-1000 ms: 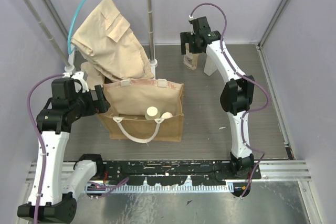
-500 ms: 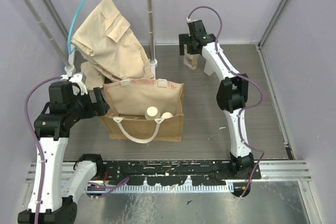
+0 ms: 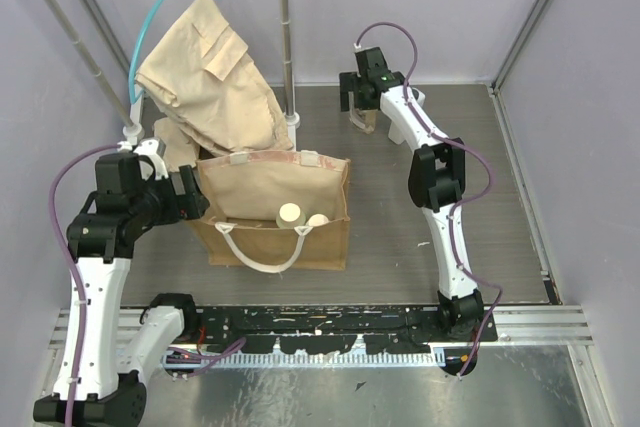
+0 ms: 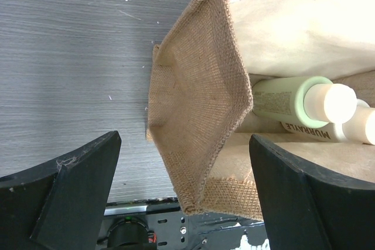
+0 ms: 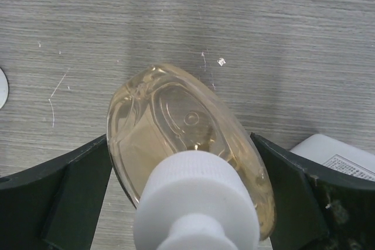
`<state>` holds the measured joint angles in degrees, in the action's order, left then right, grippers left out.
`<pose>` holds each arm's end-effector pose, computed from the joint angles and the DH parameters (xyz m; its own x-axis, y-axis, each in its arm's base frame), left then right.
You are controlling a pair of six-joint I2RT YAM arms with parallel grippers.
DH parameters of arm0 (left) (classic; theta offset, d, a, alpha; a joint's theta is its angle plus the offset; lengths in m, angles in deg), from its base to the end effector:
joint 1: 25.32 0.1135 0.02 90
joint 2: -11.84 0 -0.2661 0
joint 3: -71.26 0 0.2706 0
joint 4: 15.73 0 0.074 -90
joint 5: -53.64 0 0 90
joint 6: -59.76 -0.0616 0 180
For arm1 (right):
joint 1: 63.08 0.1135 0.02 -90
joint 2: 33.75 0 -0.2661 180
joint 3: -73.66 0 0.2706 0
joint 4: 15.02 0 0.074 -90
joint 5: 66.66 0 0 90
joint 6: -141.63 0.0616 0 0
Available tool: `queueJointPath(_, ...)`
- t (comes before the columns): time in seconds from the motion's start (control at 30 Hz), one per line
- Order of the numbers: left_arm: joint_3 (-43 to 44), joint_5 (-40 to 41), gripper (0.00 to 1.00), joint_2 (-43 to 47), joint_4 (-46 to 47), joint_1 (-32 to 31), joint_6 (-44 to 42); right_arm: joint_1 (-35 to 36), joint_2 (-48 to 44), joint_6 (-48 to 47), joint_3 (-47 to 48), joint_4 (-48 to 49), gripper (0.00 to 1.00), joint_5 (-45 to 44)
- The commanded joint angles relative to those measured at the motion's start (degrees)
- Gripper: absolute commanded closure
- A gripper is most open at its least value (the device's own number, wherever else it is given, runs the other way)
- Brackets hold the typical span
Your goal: Place the personal care products into the canvas bag
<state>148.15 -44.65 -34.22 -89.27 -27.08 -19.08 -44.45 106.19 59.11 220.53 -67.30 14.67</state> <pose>0.1665 -0.0140 0.3523 -0.6915 -0.1704 -0.7020 0.0025 0.9712 -0.2382 0.5593 0.1787 0.2214 -0.6964 -0.0990 -0.7108 -0.1258 0.9919 -0.0148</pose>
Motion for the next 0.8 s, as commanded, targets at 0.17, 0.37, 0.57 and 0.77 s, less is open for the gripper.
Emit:
queueJointPath(0.17,-0.97,-0.85,0.02,-0.78,2.09,-0.07,0.01,-0.26,-1.58,0.31,-0.8,5.69,0.13,0.26)
queueJointPath(0.37,-1.07,-0.47,0.02,-0.84,1.97,-0.09,-0.38,-0.26,-1.86,0.18,-0.78,4.03,0.78,1.42)
queueJointPath(0.57,0.36,-1.24,0.02,-1.49,1.61,-0.09,-0.57,-0.25,-3.83,-0.11,-1.42,2.32,0.99,0.25)
queueJointPath(0.77,0.44,-1.63,0.02,-1.22,1.5,-0.09,-0.45,0.01,-9.86,-1.6,-3.66,-0.4,0.99,-0.64)
